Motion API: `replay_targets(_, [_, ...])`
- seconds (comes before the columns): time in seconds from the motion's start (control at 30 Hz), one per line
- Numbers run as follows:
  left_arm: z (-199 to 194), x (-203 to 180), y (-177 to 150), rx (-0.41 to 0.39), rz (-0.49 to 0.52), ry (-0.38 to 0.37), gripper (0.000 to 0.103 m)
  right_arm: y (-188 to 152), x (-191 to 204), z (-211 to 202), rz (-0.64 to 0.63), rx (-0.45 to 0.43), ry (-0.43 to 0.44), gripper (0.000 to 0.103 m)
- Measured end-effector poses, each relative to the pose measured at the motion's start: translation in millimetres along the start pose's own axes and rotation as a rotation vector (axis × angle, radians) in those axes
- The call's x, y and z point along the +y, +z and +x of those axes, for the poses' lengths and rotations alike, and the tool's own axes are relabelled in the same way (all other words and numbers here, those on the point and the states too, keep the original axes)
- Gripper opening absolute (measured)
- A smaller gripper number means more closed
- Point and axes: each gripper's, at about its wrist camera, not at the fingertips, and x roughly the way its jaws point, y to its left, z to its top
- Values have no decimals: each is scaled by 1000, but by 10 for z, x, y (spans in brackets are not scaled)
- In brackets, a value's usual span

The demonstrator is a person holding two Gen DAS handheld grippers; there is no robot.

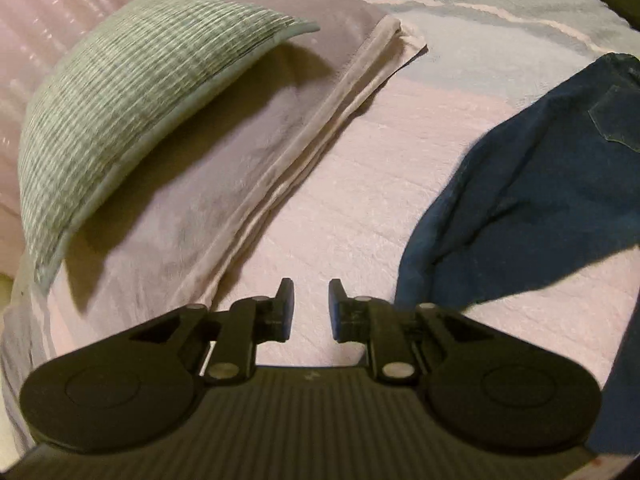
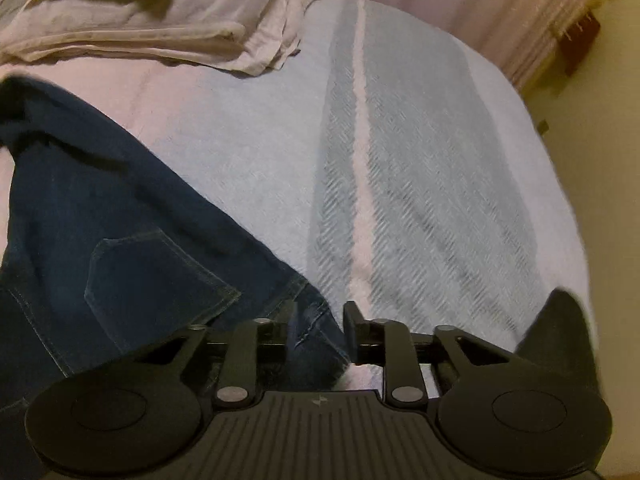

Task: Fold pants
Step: 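Lay the jeans flat on the bed and open both tools, then grasp a jeans leg hem with the left tool and pull it straight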

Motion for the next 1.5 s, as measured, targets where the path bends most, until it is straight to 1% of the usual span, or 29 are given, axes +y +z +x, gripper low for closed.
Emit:
replay_targets(0.03, [-34, -25, -87, 3, -4, -10, 18, -27, -26, -6, -6, 7, 12, 28])
replay_targets(0.07, [-13, -41, -170, 9, -4, -18, 19, -90, 51, -10, -15, 17, 25, 30])
replay_targets(0.1, [-77, -92, -283, 16, -4, -30, 20, -195, 122, -43, -16, 23, 36, 32])
replay_targets(0.13, [-158, -150, -395, 23, -10, -41, 23, -295, 208, -99, -6, 27, 44, 33])
replay_targets(0.17, [-251, -196, -550, 33, -26, -52, 26, -393, 298, -162, 12, 32, 58, 34])
replay_targets(0.23, [-434, -303, -840, 50, -65, -68, 27, -566, 451, -296, 40, 39, 92, 36])
replay_targets(0.27, [-524, -352, -1000, 60, -82, -79, 30, -661, 576, -364, 50, 39, 96, 38])
replay_targets(0.33, [-674, -487, -1334, 85, -84, -83, 34, -819, 770, -525, 67, 45, 117, 40])
replay_targets(0.4, [-819, -642, -1680, 109, -49, -68, 35, -1026, 1064, -654, 70, 59, 140, 43])
replay_targets(0.43, [-863, -710, -1823, 117, -36, -67, 37, -1128, 1217, -720, 56, 64, 138, 44])
replay_targets(0.47, [-913, -784, -1986, 123, -17, -64, 42, -1200, 1375, -748, 41, 69, 138, 45])
replay_targets(0.57, [-1004, -1000, -2447, 135, 65, -29, 48, -1389, 1783, -832, -4, 86, 149, 46])
replay_targets(0.63, [-1005, -1103, -2660, 121, 129, -1, 49, -1479, 2041, -850, -54, 94, 145, 47])
replay_targets(0.7, [-972, -1186, -2838, 102, 190, -21, 49, -1541, 2246, -851, -95, 99, 138, 48])
replay_targets(0.77, [-914, -1266, -2984, 77, 287, -15, 49, -1612, 2430, -830, -155, 105, 120, 48])
replay_targets(0.83, [-837, -1275, -3055, 53, 343, -8, 49, -1709, 2568, -817, -213, 107, 87, 48])
replay_targets(0.9, [-770, -1247, -3084, 18, 389, 3, 49, -1822, 2669, -773, -240, 113, 43, 48])
replay_targets(0.93, [-730, -1205, -3084, 4, 400, 2, 46, -1873, 2704, -769, -247, 118, 26, 48])
replay_targets(1.0, [-693, -1114, -3057, -6, 389, -16, 36, -1951, 2802, -772, -286, 110, -33, 48])
replay_targets(1.03, [-682, -1060, -3032, -2, 377, -26, 25, -1990, 2858, -786, -304, 101, -50, 48])
replay_targets(1.07, [-687, -997, -3007, 1, 363, -38, 21, -2025, 2885, -802, -306, 94, -56, 48])
replay_targets(1.13, [-734, -918, -2964, -15, 356, -21, 21, -2048, 2954, -819, -310, 71, -78, 48])
replay_targets(1.23, [-824, -816, -2935, -13, 315, -6, 21, -2033, 3117, -827, -320, 38, -73, 48])
replay_targets(1.33, [-902, -835, -3005, -11, 335, 23, 22, -1961, 3246, -805, -349, -6, -43, 48])
replay_targets(1.4, [-925, -879, -3073, -19, 363, 32, 27, -1941, 3291, -763, -388, -26, -35, 48])
replay_targets(1.47, [-892, -935, -3113, -18, 407, 28, 39, -1951, 3319, -702, -430, -41, -28, 48])
replay_targets(1.5, [-854, -967, -3128, -20, 443, 29, 40, -1961, 3305, -669, -447, -46, -24, 48])
